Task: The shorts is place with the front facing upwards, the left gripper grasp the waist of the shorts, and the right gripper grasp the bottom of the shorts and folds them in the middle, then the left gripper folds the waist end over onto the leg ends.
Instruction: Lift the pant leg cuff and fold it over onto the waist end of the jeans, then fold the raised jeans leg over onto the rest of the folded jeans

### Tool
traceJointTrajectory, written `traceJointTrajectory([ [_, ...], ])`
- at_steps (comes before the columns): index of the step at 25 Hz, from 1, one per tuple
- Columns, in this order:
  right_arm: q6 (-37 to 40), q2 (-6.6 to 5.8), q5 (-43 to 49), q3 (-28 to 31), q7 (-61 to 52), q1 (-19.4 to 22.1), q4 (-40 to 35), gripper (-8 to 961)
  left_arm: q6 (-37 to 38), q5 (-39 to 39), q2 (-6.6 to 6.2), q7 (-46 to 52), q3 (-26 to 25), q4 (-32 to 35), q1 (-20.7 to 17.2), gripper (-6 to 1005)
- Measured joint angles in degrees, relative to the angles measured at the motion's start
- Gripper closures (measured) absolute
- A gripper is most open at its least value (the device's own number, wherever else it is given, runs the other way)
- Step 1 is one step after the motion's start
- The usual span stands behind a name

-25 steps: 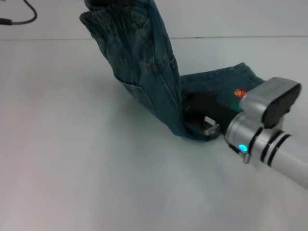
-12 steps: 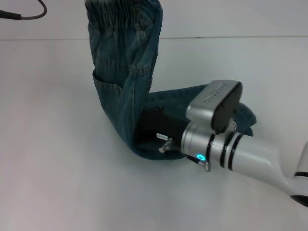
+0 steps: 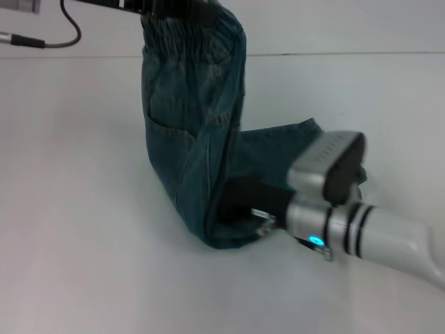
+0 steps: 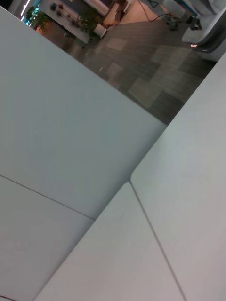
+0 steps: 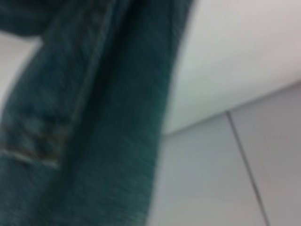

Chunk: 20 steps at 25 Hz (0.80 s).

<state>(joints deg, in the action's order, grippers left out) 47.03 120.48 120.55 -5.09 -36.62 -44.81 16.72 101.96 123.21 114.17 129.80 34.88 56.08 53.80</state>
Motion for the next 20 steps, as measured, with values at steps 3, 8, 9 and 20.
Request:
traceJointTrajectory([
  [3,1.65,-0.14,0.32,0.60,-0.38,3.14,-3.75,884,-1.28,0.00,0.86,-0.23,1.31,0.04,-0.50,943],
  [8,9.76,-0.29,0.13,7.86,-0.36,8.31,-10.16,875,-4.43,0.00,2.88,-1.57,4.49,-0.44,-0.94,942],
  [9,11.99,-0.35,0.12,10.12,-0.38,9.13,-11.13,873,-5.12,0.00,3.36,-1.69,5.31,-0.56,-0.93,942],
  [20,25.44,-0.96,0.03,33.78,-0.62,13.02,-18.51,854,-19.16,-0.45,9.91,-3.01,21.54,-3.05,0.17,924],
])
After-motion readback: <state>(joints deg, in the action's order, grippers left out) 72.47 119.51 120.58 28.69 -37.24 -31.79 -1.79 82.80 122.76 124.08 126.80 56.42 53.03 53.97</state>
